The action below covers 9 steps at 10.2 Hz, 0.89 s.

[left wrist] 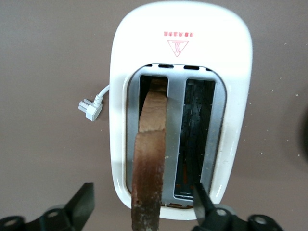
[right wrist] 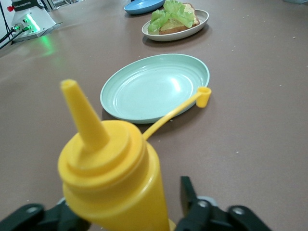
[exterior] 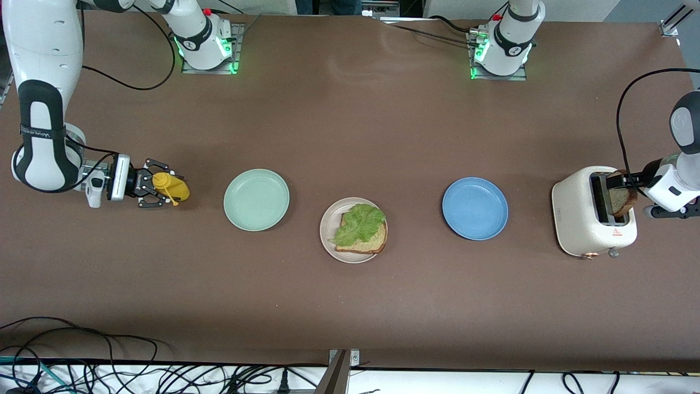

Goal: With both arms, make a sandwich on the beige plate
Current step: 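Set the mustard bottle down and open the right gripper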

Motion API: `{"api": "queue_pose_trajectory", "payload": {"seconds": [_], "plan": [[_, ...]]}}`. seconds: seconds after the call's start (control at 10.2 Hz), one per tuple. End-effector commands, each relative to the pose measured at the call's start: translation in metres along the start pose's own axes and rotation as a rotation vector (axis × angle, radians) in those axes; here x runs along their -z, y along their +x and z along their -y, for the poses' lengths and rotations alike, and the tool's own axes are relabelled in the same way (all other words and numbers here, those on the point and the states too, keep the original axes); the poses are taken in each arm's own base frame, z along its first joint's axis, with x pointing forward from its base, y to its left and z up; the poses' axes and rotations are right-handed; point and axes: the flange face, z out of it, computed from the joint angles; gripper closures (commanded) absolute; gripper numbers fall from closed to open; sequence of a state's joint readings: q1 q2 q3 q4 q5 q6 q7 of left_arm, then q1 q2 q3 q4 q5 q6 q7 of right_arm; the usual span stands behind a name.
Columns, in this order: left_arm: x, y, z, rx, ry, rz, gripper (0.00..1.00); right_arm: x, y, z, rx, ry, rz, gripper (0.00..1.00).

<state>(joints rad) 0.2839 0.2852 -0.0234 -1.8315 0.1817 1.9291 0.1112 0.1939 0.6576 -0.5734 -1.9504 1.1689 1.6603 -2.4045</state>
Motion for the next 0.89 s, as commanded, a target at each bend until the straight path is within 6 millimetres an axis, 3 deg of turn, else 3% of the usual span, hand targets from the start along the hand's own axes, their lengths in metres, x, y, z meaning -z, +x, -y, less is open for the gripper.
{"api": "queue_pose_trajectory", "payload": {"seconds": [0.0,0.1,0.39,0.59,0.79], "plan": [[0.011,-0.004,-0.001,-0.027,-0.003,-0.025,0.94,0.022,-0.010,-0.002,-0.015,-0.033,-0.031,0.00],[0.012,-0.004,0.000,-0.027,-0.002,-0.021,1.00,0.033,-0.016,-0.002,-0.020,-0.050,-0.030,0.00],[0.018,-0.004,-0.004,-0.048,0.000,-0.022,1.00,0.078,-0.039,-0.007,-0.073,-0.061,0.039,0.00],[0.022,-0.005,-0.004,-0.049,0.002,-0.030,1.00,0.110,-0.024,-0.023,-0.110,-0.057,0.126,0.00],[0.033,-0.009,-0.005,-0.062,0.005,-0.032,1.00,0.137,0.013,-0.041,-0.209,-0.042,0.204,0.00]]}}
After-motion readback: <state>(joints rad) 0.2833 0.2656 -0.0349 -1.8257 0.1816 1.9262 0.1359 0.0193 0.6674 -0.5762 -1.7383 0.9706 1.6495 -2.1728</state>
